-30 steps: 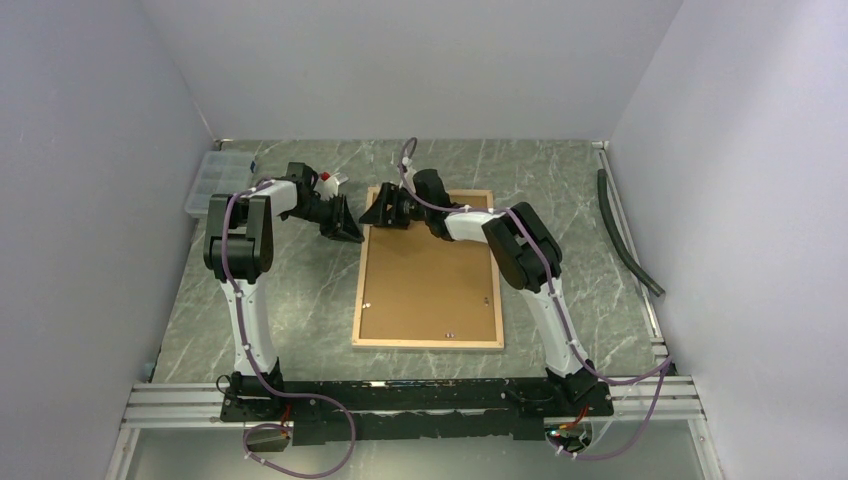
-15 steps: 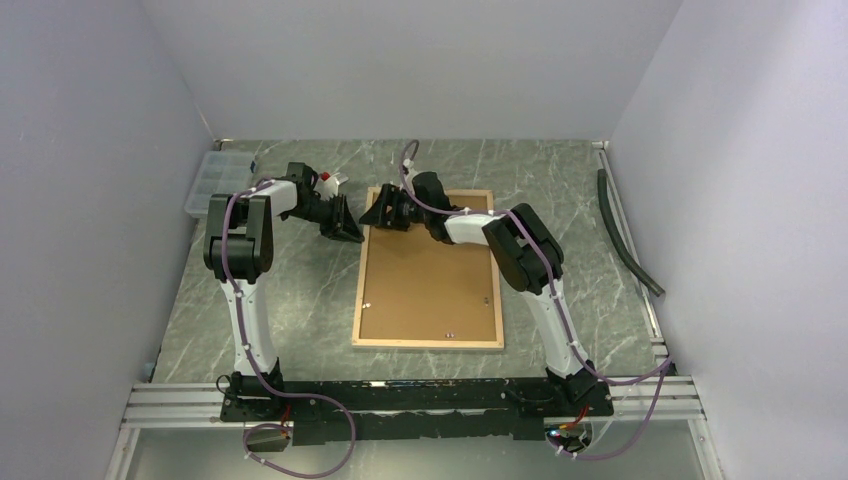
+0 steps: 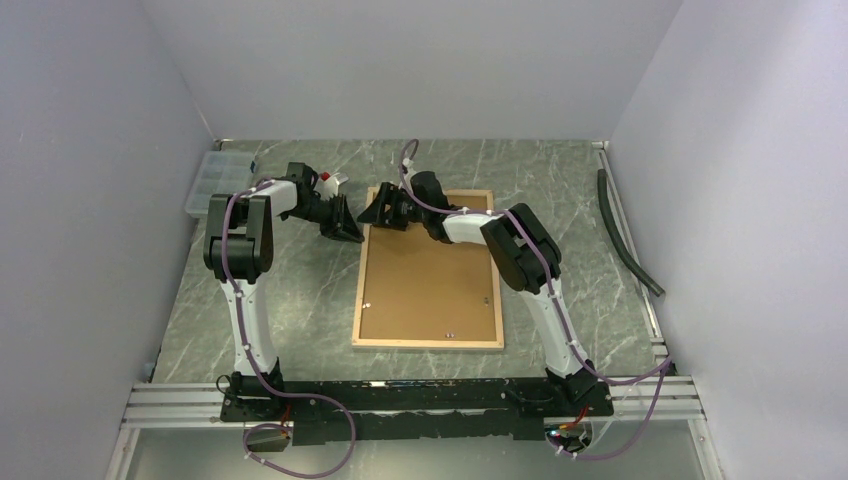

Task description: Put the photo into the frame

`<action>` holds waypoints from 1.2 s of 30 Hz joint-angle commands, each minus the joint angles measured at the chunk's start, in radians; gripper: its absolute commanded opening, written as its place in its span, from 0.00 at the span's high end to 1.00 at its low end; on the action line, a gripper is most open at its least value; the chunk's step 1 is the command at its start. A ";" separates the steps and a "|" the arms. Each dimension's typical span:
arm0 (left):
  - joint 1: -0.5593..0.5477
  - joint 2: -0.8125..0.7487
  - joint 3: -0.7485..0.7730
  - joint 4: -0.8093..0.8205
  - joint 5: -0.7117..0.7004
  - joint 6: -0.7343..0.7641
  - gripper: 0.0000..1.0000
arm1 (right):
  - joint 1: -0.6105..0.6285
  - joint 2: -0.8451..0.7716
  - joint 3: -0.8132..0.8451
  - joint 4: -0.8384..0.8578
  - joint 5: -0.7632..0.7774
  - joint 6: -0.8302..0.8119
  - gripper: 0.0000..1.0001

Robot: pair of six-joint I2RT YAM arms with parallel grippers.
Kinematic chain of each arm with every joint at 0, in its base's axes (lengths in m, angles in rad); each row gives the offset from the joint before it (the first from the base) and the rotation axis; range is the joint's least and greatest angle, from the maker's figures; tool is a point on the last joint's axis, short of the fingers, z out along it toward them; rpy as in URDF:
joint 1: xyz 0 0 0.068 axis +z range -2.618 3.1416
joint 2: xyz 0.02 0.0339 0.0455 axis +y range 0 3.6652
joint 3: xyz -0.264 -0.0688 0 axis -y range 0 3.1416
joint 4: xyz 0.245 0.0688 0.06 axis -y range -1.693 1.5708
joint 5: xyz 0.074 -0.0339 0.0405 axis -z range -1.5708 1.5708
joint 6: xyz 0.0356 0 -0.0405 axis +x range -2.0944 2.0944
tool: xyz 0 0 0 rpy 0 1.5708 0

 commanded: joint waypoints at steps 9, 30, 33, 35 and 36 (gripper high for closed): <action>0.007 0.009 -0.024 0.008 -0.032 0.034 0.79 | 0.013 0.067 0.032 -0.037 0.022 0.004 0.32; 0.099 -0.213 -0.029 -0.248 -0.081 0.283 0.60 | -0.061 -0.401 -0.152 -0.258 0.151 -0.137 0.06; 0.073 -0.254 -0.092 -0.244 -0.155 0.346 0.58 | -0.150 -0.518 -0.217 -0.399 0.321 -0.157 0.00; 0.029 -0.276 -0.138 -0.229 -0.227 0.387 0.60 | -0.218 -0.572 -0.258 -0.498 0.418 -0.153 0.00; 0.005 -0.287 -0.166 -0.213 -0.265 0.404 0.60 | -0.255 -0.596 -0.276 -0.533 0.460 -0.148 0.00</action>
